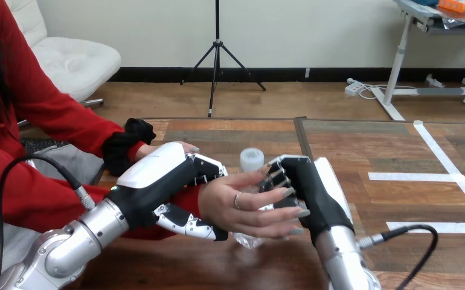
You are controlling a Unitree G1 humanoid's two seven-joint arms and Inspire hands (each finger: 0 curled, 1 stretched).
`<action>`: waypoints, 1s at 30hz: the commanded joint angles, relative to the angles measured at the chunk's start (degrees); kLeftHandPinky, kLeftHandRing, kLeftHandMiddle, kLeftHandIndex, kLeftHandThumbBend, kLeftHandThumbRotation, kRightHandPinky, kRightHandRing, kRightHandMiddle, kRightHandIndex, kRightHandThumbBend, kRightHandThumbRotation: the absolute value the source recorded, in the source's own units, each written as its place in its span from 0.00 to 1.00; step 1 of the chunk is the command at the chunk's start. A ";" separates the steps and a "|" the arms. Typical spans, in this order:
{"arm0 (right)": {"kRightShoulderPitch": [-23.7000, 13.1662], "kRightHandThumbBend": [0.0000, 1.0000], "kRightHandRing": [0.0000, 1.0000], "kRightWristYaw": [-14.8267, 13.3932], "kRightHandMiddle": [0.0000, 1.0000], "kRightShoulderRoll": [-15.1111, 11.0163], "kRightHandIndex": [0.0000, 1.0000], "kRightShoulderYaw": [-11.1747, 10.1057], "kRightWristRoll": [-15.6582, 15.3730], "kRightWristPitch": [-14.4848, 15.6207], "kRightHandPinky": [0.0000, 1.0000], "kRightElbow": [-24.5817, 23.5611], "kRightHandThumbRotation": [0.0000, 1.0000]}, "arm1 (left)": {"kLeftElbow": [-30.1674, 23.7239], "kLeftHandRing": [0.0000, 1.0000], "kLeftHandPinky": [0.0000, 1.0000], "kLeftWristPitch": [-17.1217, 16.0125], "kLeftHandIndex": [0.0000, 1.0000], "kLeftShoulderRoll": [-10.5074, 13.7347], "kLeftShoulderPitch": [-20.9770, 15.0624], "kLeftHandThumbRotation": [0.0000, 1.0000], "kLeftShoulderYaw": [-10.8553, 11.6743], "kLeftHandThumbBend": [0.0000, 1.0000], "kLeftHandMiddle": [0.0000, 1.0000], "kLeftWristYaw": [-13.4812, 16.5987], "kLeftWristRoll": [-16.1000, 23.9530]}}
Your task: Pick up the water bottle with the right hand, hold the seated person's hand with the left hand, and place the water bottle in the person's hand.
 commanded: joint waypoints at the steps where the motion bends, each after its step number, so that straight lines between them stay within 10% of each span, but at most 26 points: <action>1: -0.80 0.88 0.35 2.67 0.40 -0.41 0.43 1.39 -1.11 2.51 0.30 -14.56 0.00 | -0.87 0.35 0.27 -2.32 0.48 -4.27 -7.71 0.18 0.21 0.68 0.46 0.73 -1.90; 30: 9.23 0.89 0.31 11.91 0.38 -4.44 0.42 3.21 -4.38 8.38 0.25 -37.23 0.00 | 2.87 0.35 0.27 -2.91 0.48 -5.55 -9.28 0.16 -0.08 0.69 0.45 1.05 -0.30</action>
